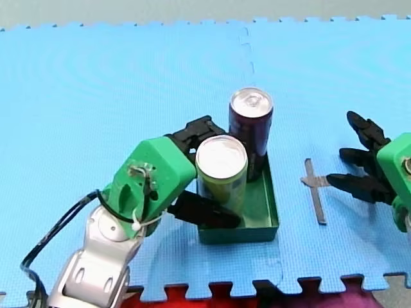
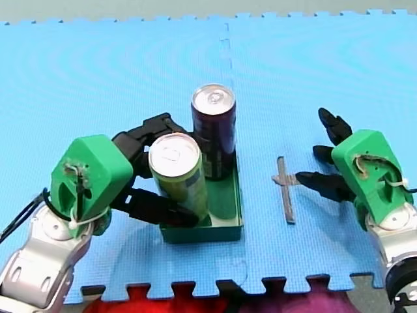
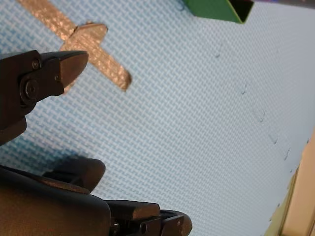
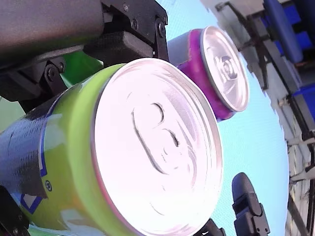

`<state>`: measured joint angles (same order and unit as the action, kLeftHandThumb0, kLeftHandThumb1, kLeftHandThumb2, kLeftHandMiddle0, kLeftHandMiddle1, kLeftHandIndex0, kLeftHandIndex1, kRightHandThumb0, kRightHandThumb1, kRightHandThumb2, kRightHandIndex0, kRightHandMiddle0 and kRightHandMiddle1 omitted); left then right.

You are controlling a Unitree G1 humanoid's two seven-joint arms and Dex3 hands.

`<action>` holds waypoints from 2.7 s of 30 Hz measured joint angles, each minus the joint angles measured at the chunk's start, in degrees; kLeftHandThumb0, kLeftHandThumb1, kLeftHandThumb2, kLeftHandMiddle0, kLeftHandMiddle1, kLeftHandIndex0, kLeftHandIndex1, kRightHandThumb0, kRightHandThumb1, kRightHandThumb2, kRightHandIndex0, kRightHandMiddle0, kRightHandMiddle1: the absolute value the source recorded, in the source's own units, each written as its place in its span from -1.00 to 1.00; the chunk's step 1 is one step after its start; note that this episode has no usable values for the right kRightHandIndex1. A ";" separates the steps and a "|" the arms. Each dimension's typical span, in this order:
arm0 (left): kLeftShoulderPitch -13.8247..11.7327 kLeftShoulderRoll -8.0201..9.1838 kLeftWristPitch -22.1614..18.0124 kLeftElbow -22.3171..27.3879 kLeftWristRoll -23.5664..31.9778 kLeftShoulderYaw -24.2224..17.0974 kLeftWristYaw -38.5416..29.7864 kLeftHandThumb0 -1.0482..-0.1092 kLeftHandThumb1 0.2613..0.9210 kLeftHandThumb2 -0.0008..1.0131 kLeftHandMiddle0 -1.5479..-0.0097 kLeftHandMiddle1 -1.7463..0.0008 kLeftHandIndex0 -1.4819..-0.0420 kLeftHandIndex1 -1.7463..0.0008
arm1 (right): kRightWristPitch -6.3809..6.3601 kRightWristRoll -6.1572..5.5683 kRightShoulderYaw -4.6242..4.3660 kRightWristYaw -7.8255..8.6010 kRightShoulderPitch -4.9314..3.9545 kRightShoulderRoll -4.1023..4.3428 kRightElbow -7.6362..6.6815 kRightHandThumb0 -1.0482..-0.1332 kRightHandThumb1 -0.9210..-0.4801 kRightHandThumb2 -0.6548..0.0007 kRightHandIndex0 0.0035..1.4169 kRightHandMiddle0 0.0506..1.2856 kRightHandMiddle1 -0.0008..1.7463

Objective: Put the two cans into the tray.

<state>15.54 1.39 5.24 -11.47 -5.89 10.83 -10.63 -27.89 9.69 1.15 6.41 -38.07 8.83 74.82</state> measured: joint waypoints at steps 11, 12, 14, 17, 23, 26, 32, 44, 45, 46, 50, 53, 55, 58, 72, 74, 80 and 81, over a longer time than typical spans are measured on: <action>-1.04 -0.45 -1.73 -2.14 -0.92 0.63 1.27 0.70 0.36 -0.72 -0.21 -1.00 0.20 -1.00 | -0.02 -0.44 0.19 0.61 0.20 0.19 -0.17 -0.79 -0.75 1.00 -0.64 -0.87 -1.00; -1.04 -0.43 -1.73 -2.13 -0.96 0.65 1.29 0.70 0.36 -0.72 -0.21 -1.00 0.20 -1.00 | -0.02 -0.46 0.20 0.62 0.22 0.19 -0.18 -0.79 -0.75 1.00 -0.64 -0.87 -1.00; -1.12 -0.41 -1.71 -2.03 -0.98 0.69 1.33 0.71 0.36 -0.72 -0.21 -1.00 0.21 -1.00 | -0.02 -0.48 0.21 0.67 0.24 0.21 -0.19 -0.79 -0.75 1.00 -0.64 -0.88 -1.00; -1.41 -0.39 -1.71 -1.72 -0.99 0.79 1.37 0.71 0.35 -0.71 -0.21 -1.00 0.21 -1.00 | -0.02 -0.48 0.21 0.71 0.31 0.28 -0.25 -0.79 -0.75 1.00 -0.64 -0.88 -1.00; -2.06 -0.35 -1.41 -0.65 -1.50 1.22 1.67 0.72 0.34 -0.69 -0.20 -1.00 0.21 -1.00 | -0.22 -0.48 0.19 0.71 0.59 0.38 -0.43 -0.78 -0.74 1.00 -0.64 -0.88 -1.00; -2.36 -0.22 -1.34 0.10 -2.78 1.85 2.43 0.72 0.34 -0.68 -0.20 -1.00 0.21 -1.00 | -0.35 -0.49 0.20 0.70 0.75 0.39 -0.53 -0.78 -0.74 1.00 -0.64 -0.88 -1.00; -2.64 -0.06 -1.88 0.41 -4.03 2.35 3.22 0.72 0.33 -0.67 -0.20 -1.00 0.22 -1.00 | -0.36 -0.52 0.20 0.70 0.89 0.38 -0.57 -0.77 -0.73 1.00 -0.64 -0.88 -1.00; -2.68 -0.08 -6.09 -1.97 -4.09 2.13 3.76 0.72 0.31 -0.63 -0.20 -1.00 0.23 -1.00 | -0.33 -0.74 0.30 0.82 1.07 0.33 -0.60 -0.77 -0.71 1.00 -0.65 -0.88 -1.00; -2.65 -0.09 -6.20 -2.09 -4.10 2.11 3.80 0.72 0.31 -0.62 -0.20 -1.00 0.23 -1.00 | -0.32 -0.75 0.31 0.83 1.08 0.33 -0.59 -0.77 -0.71 1.00 -0.65 -0.88 -1.00; -2.61 -0.10 -6.36 -2.23 -4.12 2.11 3.84 0.72 0.31 -0.62 -0.20 -1.00 0.23 -1.00 | -0.32 -0.77 0.33 0.84 1.09 0.33 -0.59 -0.78 -0.71 1.00 -0.65 -0.87 -1.00; -2.51 -0.12 -6.95 -2.71 -4.38 2.15 4.20 0.71 0.30 -0.60 -0.20 -1.00 0.23 -1.00 | -0.32 -0.88 0.41 0.86 1.16 0.32 -0.56 -0.79 -0.71 1.00 -0.65 -0.87 -1.00; -2.39 -0.16 -7.36 -3.12 -4.48 2.16 4.45 0.71 0.30 -0.59 -0.20 -1.00 0.23 -1.00 | -0.32 -0.99 0.45 0.91 1.17 0.32 -0.49 -0.80 -0.71 1.00 -0.65 -0.87 -1.00; -2.32 -0.17 -7.45 -3.24 -4.48 2.15 4.49 0.70 0.30 -0.59 -0.20 -1.00 0.23 -1.00 | -0.32 -1.05 0.49 0.96 1.17 0.32 -0.44 -0.81 -0.71 1.00 -0.65 -0.87 -1.00; -2.26 -0.29 -7.85 -3.55 -4.48 2.08 4.84 0.69 0.29 -0.58 -0.20 -1.00 0.24 -1.00 | -0.33 -1.11 0.54 1.00 1.17 0.32 -0.37 -0.82 -0.72 0.99 -0.65 -0.87 -1.00; -3.87 1.74 -0.65 3.30 -4.00 2.32 0.11 -0.93 0.72 -1.00 0.28 0.99 0.57 1.00 | -0.52 -1.20 0.52 1.10 1.25 0.39 -0.40 -0.82 -0.75 1.00 -0.64 -0.86 -1.00; -4.01 1.92 0.27 4.16 -4.11 2.52 -0.21 -0.97 0.76 -0.99 0.30 1.00 0.60 1.00 | -0.52 -1.21 0.52 1.22 1.25 0.41 -0.39 -0.82 -0.75 1.00 -0.64 -0.86 -1.00; -4.37 1.95 0.24 4.49 -4.51 2.79 0.14 -1.00 0.86 -0.97 0.42 1.00 0.66 1.00 | -0.51 -1.35 0.54 1.38 1.26 0.44 -0.39 -0.81 -0.74 1.00 -0.64 -0.86 -1.00; -4.43 1.95 0.12 4.46 -4.50 2.81 0.18 -1.00 0.87 -0.97 0.43 1.00 0.67 1.00 | -0.51 -1.35 0.54 1.38 1.26 0.44 -0.39 -0.81 -0.74 1.00 -0.65 -0.86 -1.00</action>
<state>11.12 3.34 5.36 -7.01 -10.39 13.64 -10.45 -28.40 8.34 1.69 7.79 -36.81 9.27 74.44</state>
